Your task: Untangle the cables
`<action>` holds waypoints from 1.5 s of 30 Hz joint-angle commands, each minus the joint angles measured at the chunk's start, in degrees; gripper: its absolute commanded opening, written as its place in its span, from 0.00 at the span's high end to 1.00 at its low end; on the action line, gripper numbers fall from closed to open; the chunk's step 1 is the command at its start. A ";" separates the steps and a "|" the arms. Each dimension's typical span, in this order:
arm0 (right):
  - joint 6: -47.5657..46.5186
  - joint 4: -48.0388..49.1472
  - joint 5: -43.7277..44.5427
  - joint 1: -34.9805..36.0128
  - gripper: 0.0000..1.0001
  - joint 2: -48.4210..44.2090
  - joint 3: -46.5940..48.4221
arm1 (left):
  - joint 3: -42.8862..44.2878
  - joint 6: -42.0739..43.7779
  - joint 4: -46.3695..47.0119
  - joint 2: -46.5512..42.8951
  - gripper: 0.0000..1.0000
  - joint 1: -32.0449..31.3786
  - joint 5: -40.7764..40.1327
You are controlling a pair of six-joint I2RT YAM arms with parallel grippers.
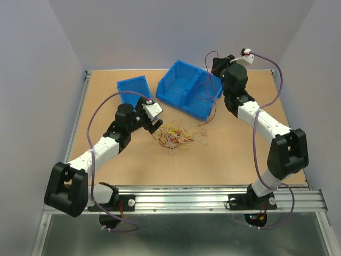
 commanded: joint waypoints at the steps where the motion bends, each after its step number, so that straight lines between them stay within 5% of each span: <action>1: 2.67 0.24 6.73 -0.28 0.99 2.93 0.76 | 7.08 1.71 -3.85 -5.31 0.02 0.18 1.49; 9: 5.04 -7.32 9.55 -0.19 0.99 13.03 5.77 | 14.36 3.38 -1.92 -9.02 0.01 0.18 -4.41; 13: 6.36 -7.59 13.33 -0.19 0.72 17.86 5.15 | 17.19 3.12 -0.09 -5.43 0.01 0.18 -4.23; 18: -3.03 -7.68 22.90 2.62 0.67 21.65 8.75 | 12.81 -1.97 10.89 -0.94 0.01 0.18 -7.65; 22: -8.31 -8.03 25.19 3.94 0.37 22.01 12.61 | 4.64 -2.86 21.35 -1.54 0.01 0.18 -11.17; 31: -14.74 -18.10 22.39 4.21 0.28 19.21 20.26 | 0.50 -6.64 27.33 0.12 0.01 0.09 -18.10; 34: -10.44 -19.54 17.40 4.21 0.27 13.60 15.54 | -2.58 -6.90 33.48 -0.05 0.01 0.18 -23.82; 40: -7.26 -18.66 0.34 4.29 0.20 1.36 -2.91 | -3.29 -4.88 32.18 -0.84 0.01 0.18 -16.90; 45: -10.69 -18.49 1.45 4.47 0.20 -5.05 -15.57 | -2.24 -3.65 30.42 1.09 0.01 0.18 -16.62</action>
